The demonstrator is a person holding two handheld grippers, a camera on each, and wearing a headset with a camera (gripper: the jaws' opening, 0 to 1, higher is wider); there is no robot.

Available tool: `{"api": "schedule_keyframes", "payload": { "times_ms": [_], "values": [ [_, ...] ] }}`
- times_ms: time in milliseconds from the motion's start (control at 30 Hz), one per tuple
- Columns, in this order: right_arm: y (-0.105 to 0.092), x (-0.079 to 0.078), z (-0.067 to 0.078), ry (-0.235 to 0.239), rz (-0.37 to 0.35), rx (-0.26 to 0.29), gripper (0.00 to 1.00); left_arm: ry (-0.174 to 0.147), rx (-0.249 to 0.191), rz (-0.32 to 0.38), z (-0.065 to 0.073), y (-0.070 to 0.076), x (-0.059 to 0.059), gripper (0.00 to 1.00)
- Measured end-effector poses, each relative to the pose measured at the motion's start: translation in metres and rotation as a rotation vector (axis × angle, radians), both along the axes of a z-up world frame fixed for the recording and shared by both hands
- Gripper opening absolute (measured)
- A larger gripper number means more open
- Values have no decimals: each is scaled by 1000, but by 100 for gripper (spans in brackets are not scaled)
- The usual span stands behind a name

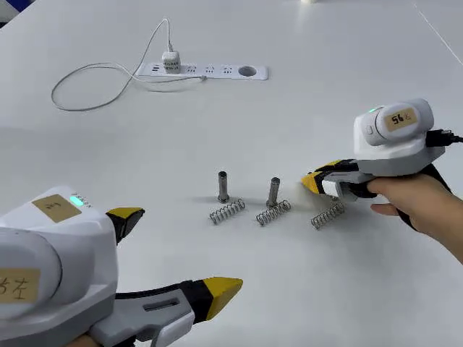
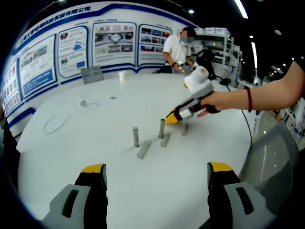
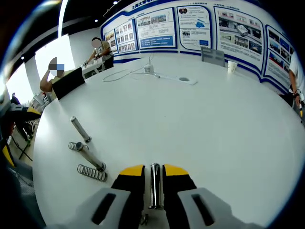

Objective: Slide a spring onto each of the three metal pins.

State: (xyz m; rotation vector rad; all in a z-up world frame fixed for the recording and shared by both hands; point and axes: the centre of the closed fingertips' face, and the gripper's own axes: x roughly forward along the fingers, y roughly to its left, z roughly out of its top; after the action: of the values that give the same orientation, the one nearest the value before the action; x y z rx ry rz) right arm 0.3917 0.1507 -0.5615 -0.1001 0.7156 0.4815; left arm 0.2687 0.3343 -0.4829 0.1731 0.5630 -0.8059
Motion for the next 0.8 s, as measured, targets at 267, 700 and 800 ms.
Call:
{"api": "schedule_keyframes", "payload": {
  "times_ms": [267,700,800],
  "values": [
    [-1,3,-1,-8,-2,-11,9,-3,6,-5,1,-1,1,88],
    [-9,4,16,-16,-74,9,8,-12,8,5,2,2,0,86],
    [-10,1,23,-25,-84,16,8,-22,5,3,5,0,1,86]
  ]
}}
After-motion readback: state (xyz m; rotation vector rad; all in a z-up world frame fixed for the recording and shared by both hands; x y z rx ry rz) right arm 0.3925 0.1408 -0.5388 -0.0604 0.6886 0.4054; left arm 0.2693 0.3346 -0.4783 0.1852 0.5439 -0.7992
